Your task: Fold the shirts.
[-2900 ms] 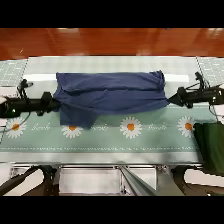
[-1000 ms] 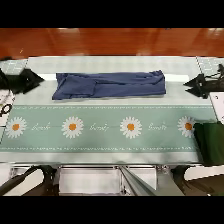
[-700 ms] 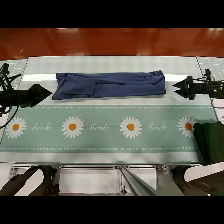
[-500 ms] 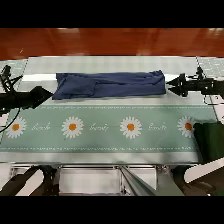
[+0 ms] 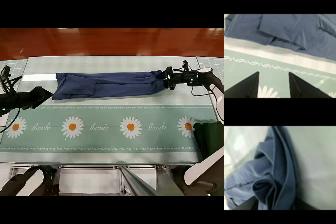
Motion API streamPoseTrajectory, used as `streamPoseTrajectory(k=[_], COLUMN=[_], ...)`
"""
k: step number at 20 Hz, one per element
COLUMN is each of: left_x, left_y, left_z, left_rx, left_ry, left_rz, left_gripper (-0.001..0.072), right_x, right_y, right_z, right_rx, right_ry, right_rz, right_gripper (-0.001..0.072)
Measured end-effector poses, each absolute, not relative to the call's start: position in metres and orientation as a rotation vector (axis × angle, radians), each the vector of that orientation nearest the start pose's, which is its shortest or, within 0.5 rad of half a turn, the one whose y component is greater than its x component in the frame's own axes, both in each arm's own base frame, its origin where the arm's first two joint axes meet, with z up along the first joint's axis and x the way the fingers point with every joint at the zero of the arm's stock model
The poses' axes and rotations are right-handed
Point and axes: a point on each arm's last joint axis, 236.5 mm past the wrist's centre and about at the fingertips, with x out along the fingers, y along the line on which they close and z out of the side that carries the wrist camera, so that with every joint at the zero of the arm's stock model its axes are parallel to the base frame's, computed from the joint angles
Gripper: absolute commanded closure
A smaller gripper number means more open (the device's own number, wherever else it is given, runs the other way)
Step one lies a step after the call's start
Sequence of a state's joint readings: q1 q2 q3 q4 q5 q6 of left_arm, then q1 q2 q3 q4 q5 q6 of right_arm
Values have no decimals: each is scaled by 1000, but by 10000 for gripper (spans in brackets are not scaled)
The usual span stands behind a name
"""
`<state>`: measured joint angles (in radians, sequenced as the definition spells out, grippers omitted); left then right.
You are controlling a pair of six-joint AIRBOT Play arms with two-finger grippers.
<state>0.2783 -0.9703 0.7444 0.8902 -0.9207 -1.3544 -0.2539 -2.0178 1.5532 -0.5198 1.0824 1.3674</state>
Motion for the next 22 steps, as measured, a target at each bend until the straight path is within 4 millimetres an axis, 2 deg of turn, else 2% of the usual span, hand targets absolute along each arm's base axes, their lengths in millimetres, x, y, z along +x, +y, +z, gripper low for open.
streamPoseTrajectory(k=[1, 2, 3, 5, 7, 8, 9, 10, 12, 14, 17, 19, 22], left_x=[352, 352, 352, 352, 353, 353, 354, 356, 360, 369, 380, 385, 383], left_y=[-23, -23, -23, -22, -23, -24, -26, -29, -42, -64, -119, -167, -242], left_z=[24, 24, 24, 25, 26, 27, 28, 31, 40, 52, 63, 65, 54], left_rx=[-620, -620, -620, -620, -624, -632, -642, -649, -640, -630, -591, -544, -406], left_ry=[973, 973, 973, 972, 970, 966, 963, 953, 922, 870, 851, 873, 963], left_rz=[-111, -111, -111, -111, -113, -116, -120, -135, -205, -287, -431, -541, -677], left_gripper=[229, 229, 229, 231, 246, 315, 651, 687, 687, 688, 689, 689, 689], right_x=[546, 549, 554, 562, 559, 557, 552, 544, 528, 510, 477, 447, 396], right_y=[52, 57, 60, 68, 69, 67, 62, 56, 47, 37, 35, 39, 48], right_z=[-91, -91, -90, -74, -59, -48, -39, -29, 0, 31, 83, 114, 150], right_rx=[1080, 1065, 1052, 1033, 975, 938, 880, 815, 693, 581, 469, 420, 376], right_ry=[1185, 1186, 1180, 1159, 1163, 1159, 1168, 1179, 1175, 1152, 1093, 1054, 993], right_rz=[287, 291, 292, 336, 371, 383, 385, 382, 373, 357, 358, 364, 367], right_gripper=[407, 681, 681, 682, 682, 682, 682, 682, 682, 682, 682, 682, 682])
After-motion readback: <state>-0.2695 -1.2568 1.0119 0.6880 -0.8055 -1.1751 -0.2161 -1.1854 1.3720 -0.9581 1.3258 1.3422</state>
